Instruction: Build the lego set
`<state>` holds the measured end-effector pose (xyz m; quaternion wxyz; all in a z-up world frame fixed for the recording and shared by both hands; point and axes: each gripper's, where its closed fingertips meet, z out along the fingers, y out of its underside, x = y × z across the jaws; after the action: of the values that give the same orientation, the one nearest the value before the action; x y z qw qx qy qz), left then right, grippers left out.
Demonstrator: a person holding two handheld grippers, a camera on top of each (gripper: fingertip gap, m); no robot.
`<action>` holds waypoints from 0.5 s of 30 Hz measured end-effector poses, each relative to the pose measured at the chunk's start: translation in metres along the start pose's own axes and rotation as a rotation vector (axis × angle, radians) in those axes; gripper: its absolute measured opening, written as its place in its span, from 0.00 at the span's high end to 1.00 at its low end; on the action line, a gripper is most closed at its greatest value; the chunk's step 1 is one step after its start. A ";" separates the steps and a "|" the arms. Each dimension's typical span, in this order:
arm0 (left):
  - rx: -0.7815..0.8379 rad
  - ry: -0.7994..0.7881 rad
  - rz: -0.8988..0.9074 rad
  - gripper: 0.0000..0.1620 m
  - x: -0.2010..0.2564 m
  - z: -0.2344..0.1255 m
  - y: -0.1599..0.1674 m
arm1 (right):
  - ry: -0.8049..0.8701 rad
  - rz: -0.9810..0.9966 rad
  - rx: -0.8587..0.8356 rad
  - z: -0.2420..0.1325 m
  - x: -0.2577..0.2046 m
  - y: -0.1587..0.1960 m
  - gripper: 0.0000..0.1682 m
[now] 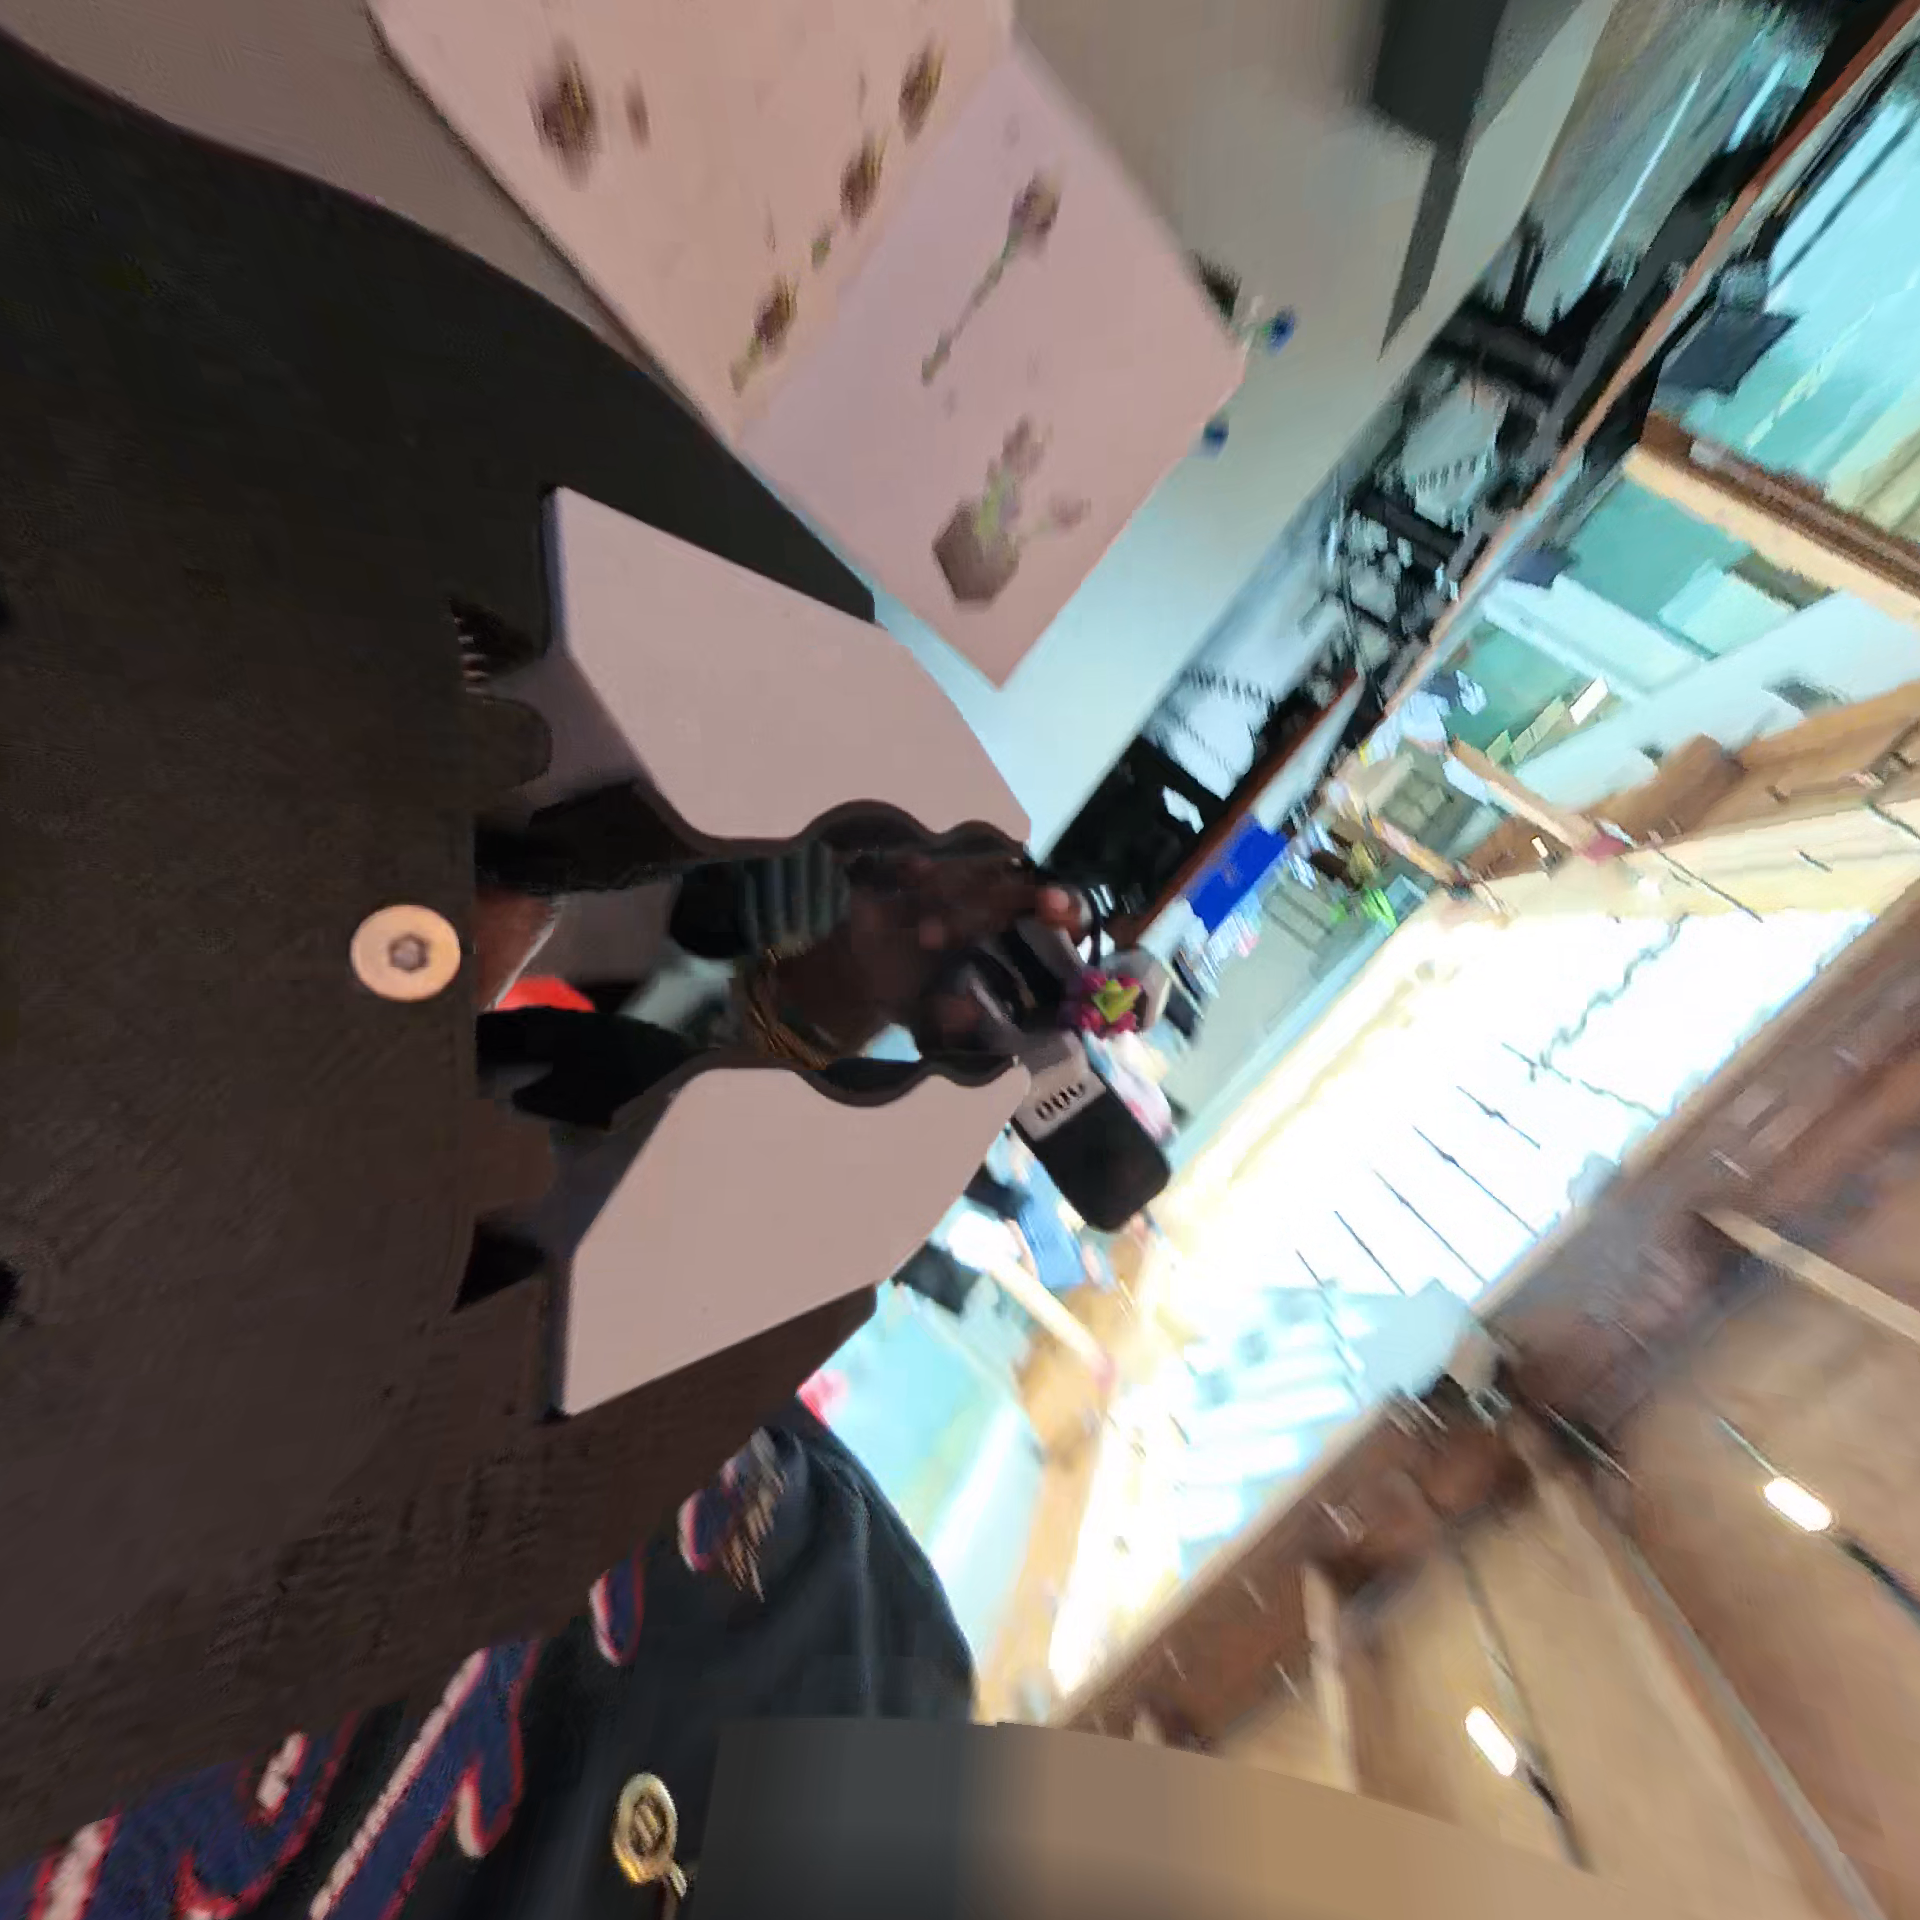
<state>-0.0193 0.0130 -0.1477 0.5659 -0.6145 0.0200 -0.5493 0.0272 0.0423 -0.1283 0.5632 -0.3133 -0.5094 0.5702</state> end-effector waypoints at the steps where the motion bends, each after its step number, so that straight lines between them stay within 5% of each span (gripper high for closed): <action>1: -0.040 -0.066 0.082 0.77 -0.002 -0.009 -0.006 | 0.004 0.057 0.048 -0.008 0.005 -0.003 0.89; 9: -0.471 -0.601 0.621 0.79 -0.030 -0.116 -0.072 | 0.063 0.193 0.169 -0.037 0.024 -0.004 0.89; 15: -0.879 -0.956 0.657 0.82 -0.108 -0.203 -0.116 | 0.021 0.226 0.143 -0.031 0.018 0.004 0.89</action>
<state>-0.2726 -0.0120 -0.1842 0.3495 -0.9201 0.1729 0.0361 0.0514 0.0670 -0.1371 0.5216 -0.3336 -0.4230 0.6616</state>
